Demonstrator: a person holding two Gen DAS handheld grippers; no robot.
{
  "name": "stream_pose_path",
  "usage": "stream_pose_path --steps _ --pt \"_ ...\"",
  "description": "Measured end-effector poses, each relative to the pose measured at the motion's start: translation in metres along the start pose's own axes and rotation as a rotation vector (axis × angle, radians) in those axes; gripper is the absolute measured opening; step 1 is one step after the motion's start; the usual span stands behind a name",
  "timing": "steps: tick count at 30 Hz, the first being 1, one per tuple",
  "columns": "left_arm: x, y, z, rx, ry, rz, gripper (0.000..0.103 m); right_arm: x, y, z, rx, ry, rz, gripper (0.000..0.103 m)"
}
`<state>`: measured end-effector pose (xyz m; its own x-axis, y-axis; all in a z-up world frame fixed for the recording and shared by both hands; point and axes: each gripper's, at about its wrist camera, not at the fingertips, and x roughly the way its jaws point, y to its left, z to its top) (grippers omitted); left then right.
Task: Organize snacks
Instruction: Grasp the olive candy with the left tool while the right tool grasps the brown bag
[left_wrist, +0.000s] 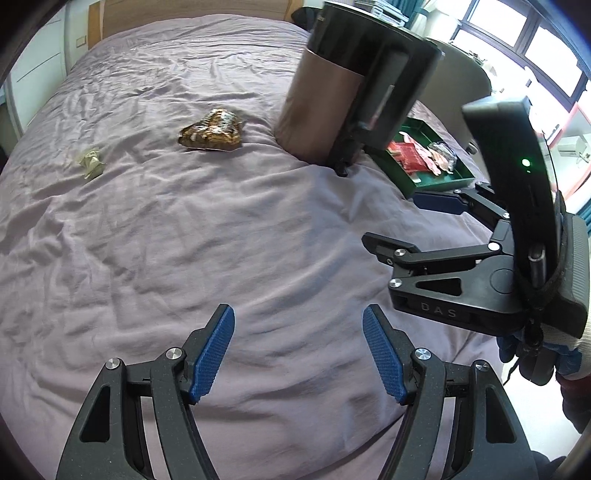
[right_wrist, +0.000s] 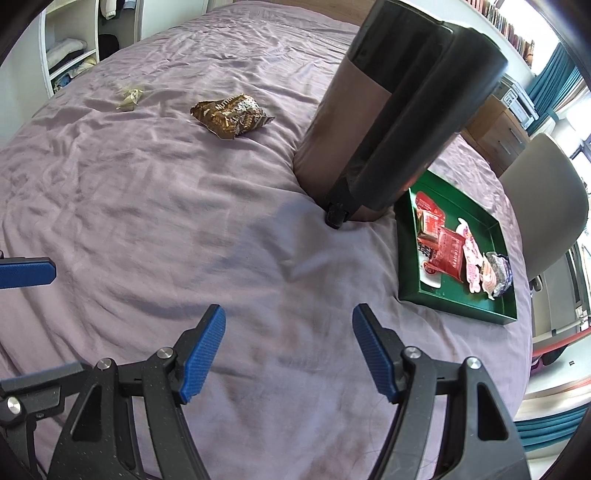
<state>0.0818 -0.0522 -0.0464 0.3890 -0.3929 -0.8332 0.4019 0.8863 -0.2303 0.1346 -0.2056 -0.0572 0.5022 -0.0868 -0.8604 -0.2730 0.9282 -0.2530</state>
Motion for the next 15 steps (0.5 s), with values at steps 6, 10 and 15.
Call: stream_pose_path --steps 6,10,15 --pt "-0.004 0.089 0.017 -0.140 -0.052 0.207 0.067 0.010 0.023 0.053 -0.034 -0.094 0.120 0.103" --pt "0.003 0.150 0.042 -0.214 -0.090 0.296 0.066 0.032 0.029 0.096 -0.016 -0.124 0.166 0.103" --pt "0.033 0.209 0.086 -0.292 -0.100 0.315 0.067 0.078 0.020 0.133 0.100 -0.071 0.246 0.103"
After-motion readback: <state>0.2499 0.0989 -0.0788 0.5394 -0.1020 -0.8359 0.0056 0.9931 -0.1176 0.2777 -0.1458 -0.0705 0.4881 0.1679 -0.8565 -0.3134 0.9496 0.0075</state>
